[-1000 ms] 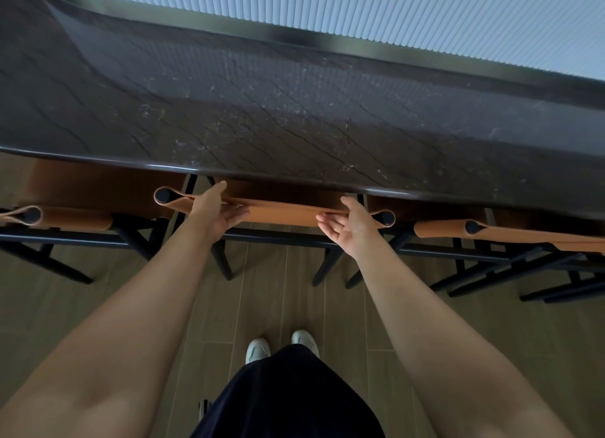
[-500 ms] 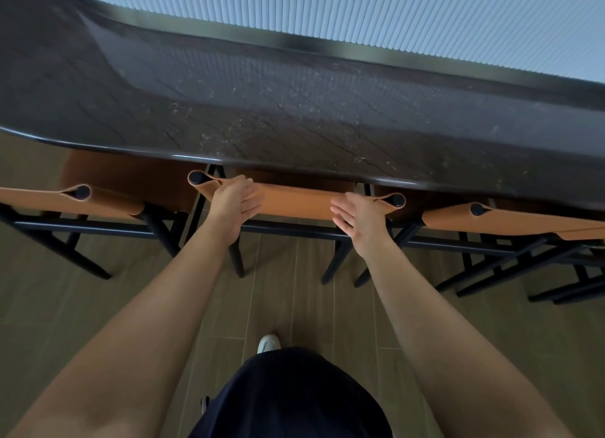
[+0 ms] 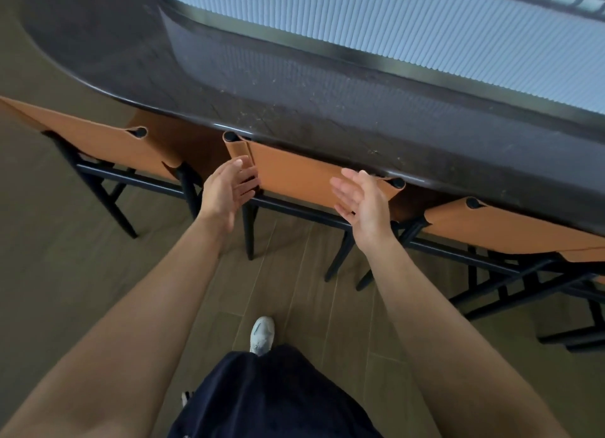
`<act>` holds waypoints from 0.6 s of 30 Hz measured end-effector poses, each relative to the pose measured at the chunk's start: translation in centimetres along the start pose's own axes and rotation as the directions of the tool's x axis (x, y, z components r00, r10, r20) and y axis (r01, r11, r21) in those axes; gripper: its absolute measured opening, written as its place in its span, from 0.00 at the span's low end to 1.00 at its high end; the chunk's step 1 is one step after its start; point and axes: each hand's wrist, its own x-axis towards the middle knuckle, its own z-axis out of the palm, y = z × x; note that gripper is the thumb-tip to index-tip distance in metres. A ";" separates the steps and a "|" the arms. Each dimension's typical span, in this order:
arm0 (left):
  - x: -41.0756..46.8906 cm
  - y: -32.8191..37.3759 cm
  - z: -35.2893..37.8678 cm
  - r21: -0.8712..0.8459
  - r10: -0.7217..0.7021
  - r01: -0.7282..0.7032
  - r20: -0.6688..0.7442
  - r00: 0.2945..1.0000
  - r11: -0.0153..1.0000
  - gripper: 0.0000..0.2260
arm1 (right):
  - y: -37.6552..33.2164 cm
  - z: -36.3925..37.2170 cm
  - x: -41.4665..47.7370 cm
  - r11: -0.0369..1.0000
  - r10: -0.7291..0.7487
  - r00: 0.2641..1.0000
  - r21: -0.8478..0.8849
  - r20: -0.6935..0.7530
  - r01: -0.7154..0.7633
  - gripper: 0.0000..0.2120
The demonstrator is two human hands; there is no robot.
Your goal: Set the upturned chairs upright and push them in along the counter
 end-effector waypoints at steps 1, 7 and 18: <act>-0.9 0.0 -0.4 -0.021 0.009 -0.009 -0.015 1.000 1.000 0.10 | 0.1 0.0 -0.6 1.000 -0.010 1.000 -0.010 0.008 0.010 0.16; -5.0 0.5 -3.9 -0.090 0.064 -0.077 -0.139 0.988 0.993 0.15 | 1.0 1.4 -3.5 0.999 0.002 0.996 -0.054 0.091 0.003 0.16; -6.6 4.0 -14.0 -0.096 0.150 -0.181 -0.268 0.952 0.979 0.14 | 2.5 11.2 -5.5 0.993 0.007 0.974 -0.114 0.226 0.019 0.20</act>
